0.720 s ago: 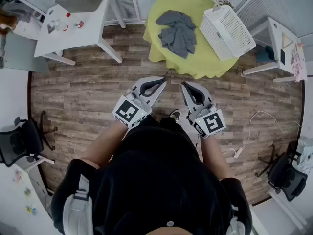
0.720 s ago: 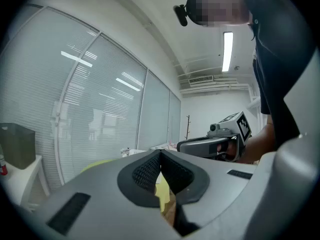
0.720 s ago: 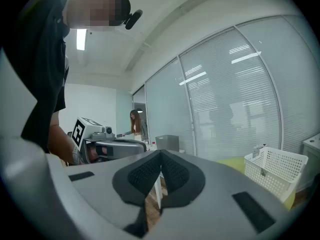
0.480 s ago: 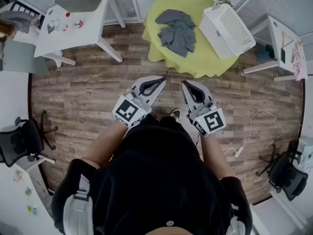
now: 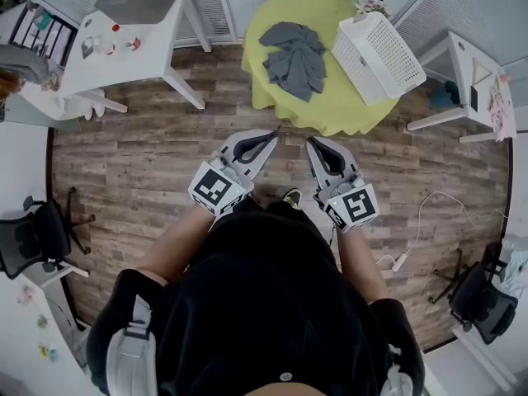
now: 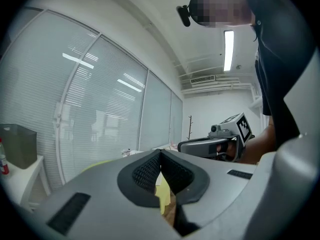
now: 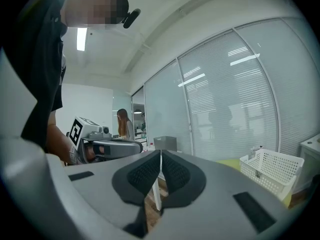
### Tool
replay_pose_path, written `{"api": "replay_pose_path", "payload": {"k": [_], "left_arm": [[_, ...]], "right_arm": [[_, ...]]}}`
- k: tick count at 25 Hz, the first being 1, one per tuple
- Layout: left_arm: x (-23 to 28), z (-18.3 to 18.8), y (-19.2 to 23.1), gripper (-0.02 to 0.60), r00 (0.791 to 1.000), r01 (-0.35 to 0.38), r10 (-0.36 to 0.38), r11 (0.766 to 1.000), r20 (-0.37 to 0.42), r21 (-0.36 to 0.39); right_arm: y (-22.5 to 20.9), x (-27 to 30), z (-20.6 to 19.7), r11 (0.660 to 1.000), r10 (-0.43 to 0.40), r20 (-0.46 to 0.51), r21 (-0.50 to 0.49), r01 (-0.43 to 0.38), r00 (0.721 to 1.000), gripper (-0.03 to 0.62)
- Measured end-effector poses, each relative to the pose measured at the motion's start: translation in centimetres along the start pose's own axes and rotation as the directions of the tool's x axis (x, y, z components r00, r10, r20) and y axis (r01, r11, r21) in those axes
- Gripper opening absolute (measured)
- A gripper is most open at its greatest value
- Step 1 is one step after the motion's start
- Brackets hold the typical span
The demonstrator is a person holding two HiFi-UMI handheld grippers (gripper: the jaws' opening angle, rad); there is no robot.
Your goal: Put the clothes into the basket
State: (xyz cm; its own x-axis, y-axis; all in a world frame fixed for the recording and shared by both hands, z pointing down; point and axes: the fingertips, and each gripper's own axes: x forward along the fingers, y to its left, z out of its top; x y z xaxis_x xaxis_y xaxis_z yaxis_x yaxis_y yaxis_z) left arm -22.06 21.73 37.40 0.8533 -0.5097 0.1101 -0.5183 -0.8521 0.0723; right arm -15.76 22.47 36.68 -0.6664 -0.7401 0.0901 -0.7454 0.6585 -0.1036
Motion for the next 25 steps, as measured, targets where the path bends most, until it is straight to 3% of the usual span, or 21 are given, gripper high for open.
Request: {"api": "replay_pose_path", "payload": {"k": [18, 25], "left_arm": [[5.3, 0.7, -3.4, 0.006, 0.996, -0.090, 0.090, 0.996, 0.003, 0.010], [7.6, 0.3, -3.0, 0.006, 0.996, -0.085, 0.085, 0.996, -0.007, 0.003]], "right_arm": [[-4.9, -5.3, 0.4, 0.997, 0.046, 0.021, -0.064, -0.045, 0.999, 0.028], [-7.3, -5.1, 0.2, 0.997, 0.044, 0.015, -0.062, -0.043, 0.999, 0.028]]}}
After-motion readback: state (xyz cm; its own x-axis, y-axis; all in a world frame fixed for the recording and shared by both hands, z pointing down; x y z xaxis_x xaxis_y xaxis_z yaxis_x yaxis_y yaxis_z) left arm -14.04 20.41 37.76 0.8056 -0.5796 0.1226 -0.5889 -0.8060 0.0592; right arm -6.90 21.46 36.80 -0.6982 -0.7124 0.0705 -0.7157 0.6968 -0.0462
